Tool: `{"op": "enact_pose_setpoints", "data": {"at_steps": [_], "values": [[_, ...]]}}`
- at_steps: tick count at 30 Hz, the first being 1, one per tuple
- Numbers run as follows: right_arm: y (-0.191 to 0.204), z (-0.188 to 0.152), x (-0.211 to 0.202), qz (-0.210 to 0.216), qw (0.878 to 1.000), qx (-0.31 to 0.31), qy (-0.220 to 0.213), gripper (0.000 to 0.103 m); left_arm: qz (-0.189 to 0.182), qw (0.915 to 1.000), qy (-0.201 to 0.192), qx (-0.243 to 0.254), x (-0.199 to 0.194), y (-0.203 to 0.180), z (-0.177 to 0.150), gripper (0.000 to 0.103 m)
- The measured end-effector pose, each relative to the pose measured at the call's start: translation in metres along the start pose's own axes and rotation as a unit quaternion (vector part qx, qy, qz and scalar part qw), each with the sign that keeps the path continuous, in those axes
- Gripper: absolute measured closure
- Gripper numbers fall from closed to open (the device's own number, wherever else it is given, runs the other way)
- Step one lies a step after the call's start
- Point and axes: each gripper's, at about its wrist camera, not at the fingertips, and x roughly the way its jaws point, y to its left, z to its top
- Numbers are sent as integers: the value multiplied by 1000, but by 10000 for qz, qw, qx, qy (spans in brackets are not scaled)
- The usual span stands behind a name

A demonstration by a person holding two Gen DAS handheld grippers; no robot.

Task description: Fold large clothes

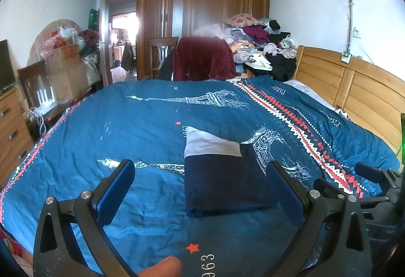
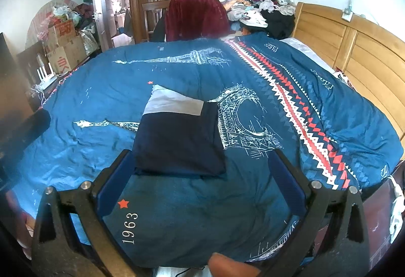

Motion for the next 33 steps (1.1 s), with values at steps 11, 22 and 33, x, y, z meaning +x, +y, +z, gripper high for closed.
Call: {"op": "enact_pose_setpoints", "data": {"at_steps": [11,22,33], "values": [[0,0,0,-1,10000,-10,-3,0,58,10000,11,52,5,-4,-4,0],[2,-3,3,-20,10000,-62,-32,0,105,9999,1,46,3,-3,-5,0],[10,-5,1,123,9998,-147,-21,0,133,9999,-31,10,1,-1,-6,0]]}}
